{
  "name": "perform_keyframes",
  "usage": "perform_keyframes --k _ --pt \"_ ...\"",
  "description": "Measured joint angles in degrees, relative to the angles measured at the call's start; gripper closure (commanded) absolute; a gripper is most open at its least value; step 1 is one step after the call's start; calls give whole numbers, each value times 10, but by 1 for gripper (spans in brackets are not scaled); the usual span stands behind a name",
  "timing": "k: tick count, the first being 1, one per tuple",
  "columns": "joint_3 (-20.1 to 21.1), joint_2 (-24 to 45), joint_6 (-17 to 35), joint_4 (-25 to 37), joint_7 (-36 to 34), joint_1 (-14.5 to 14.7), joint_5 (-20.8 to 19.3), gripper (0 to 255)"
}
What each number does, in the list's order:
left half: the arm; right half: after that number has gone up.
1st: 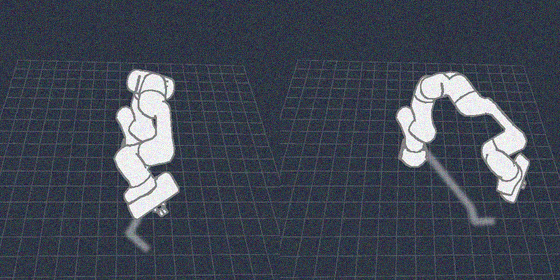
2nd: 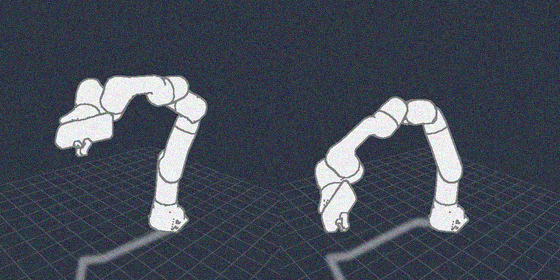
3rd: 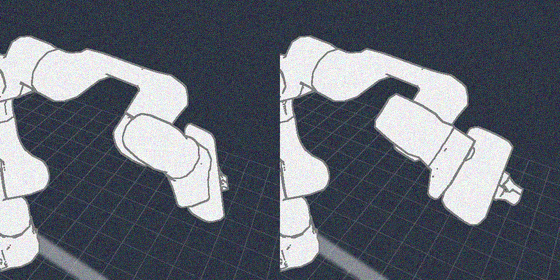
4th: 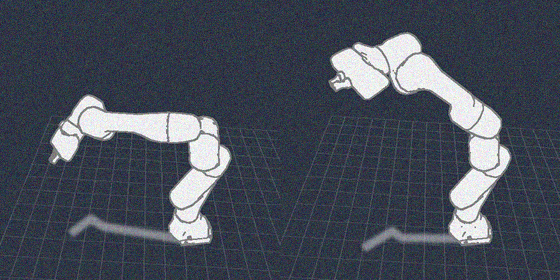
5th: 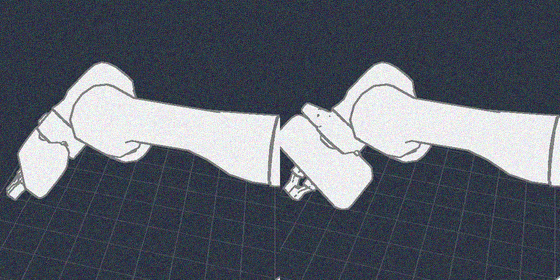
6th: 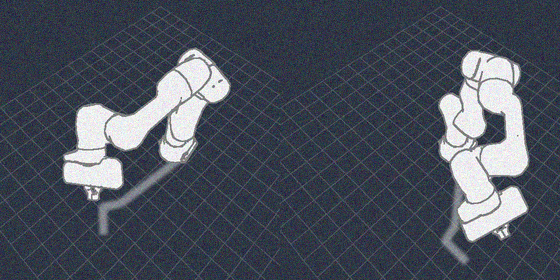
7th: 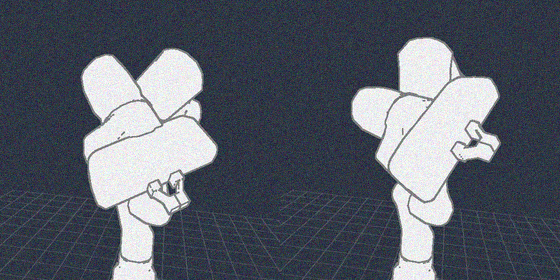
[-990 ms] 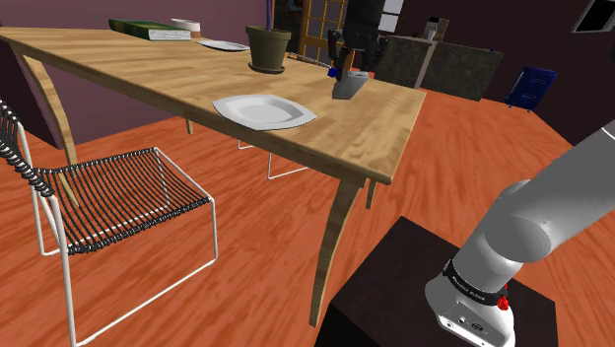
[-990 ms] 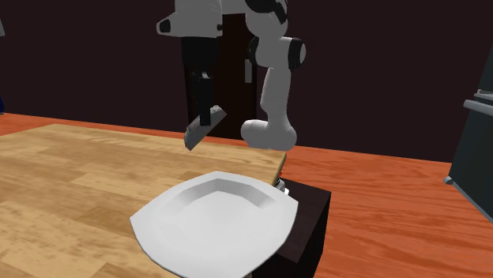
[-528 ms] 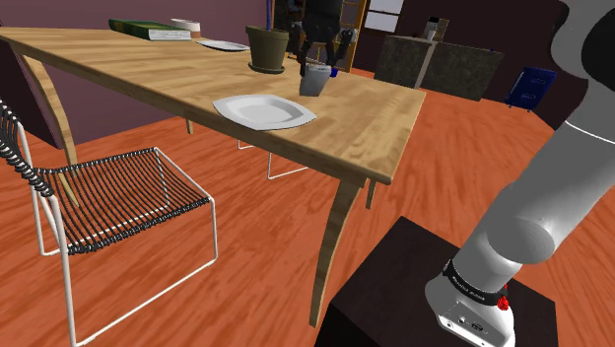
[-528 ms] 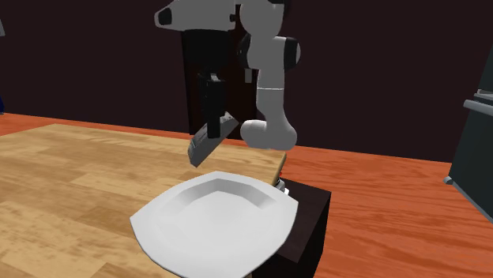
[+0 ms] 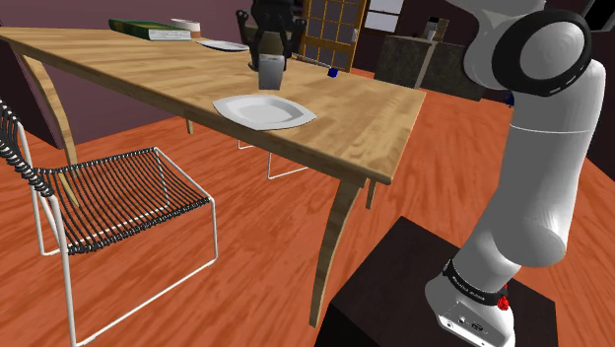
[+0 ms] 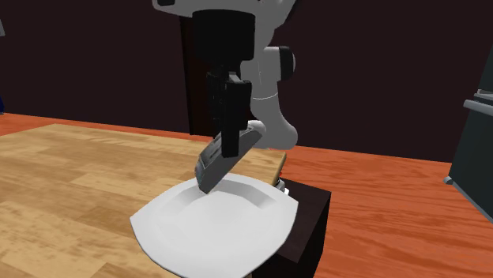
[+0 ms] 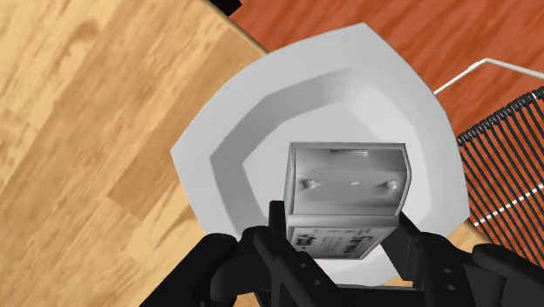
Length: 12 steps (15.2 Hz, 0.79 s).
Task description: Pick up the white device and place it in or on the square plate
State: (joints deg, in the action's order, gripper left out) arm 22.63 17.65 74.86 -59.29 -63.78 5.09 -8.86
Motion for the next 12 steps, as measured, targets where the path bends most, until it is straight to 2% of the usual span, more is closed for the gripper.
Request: perform_keyframes --k 3,12 --pt "1 6 12 -8 -6 3 -1 255" --pt "-1 -38 105 -140 -4 -17 17 255"
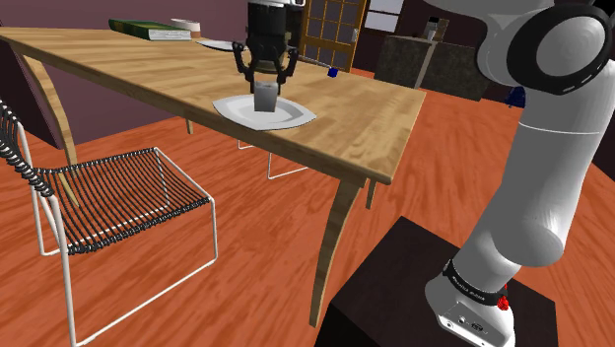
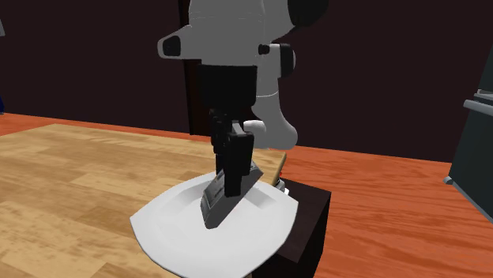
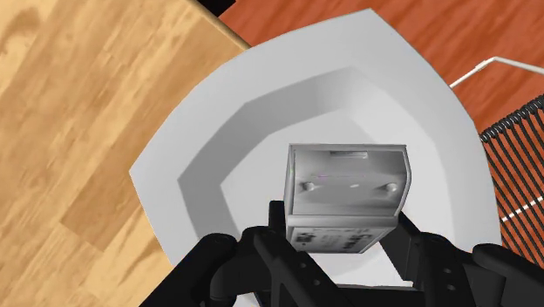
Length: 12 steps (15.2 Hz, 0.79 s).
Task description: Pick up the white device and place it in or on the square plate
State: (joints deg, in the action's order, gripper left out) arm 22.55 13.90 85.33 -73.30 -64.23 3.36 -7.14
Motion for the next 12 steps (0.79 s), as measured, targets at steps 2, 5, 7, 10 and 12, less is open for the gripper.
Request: perform_keyframes --k 2,5,7,10,12 --pt "0 -10 17 -22 2 -3 4 255" --pt "0 -14 39 -49 2 -6 6 255" --pt "0 -15 45 -57 1 -6 6 255" --pt "0 -15 47 -60 1 -7 6 255" --pt "-1 -15 47 -61 1 -7 6 0"
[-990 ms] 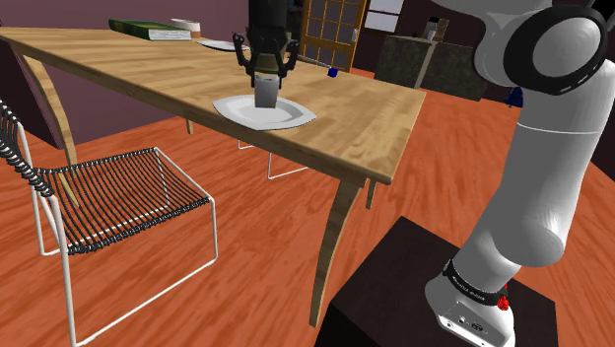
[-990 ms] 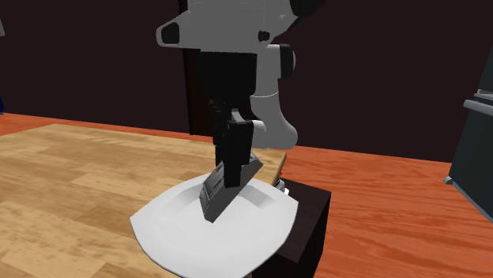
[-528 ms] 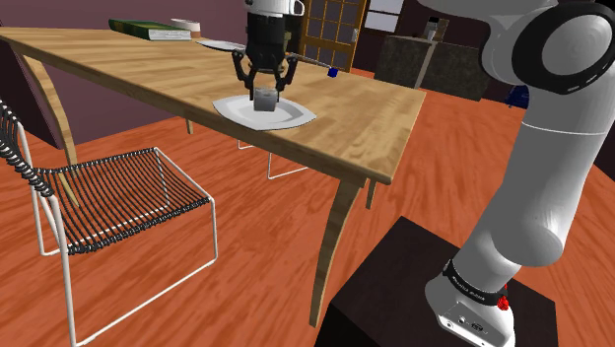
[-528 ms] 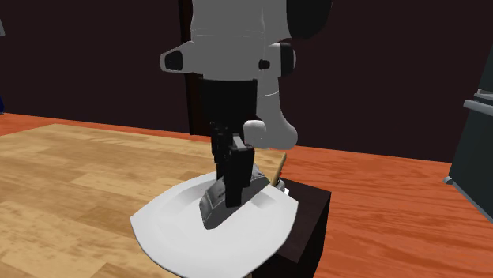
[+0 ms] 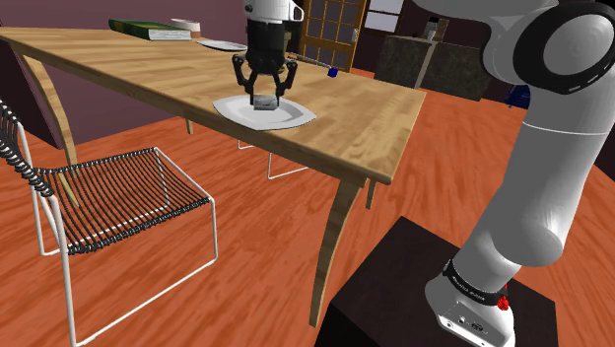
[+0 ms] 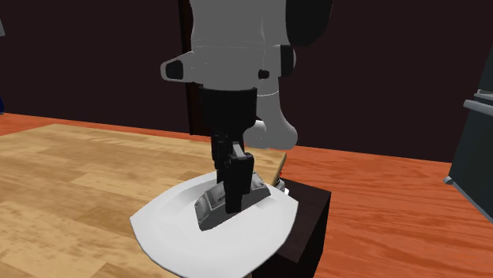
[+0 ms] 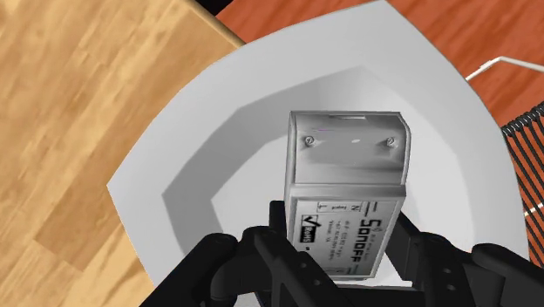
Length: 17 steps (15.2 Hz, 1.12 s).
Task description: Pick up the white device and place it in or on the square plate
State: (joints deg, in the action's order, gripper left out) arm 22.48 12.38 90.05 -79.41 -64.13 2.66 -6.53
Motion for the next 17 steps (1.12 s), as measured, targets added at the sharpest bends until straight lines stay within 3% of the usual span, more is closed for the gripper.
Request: perform_keyframes --k 6,10,17 --pt "0 0 0 0 0 0 0 0" --pt "2 29 -70 98 -3 13 -12 0" --pt "3 36 -90 123 -4 16 -15 0"
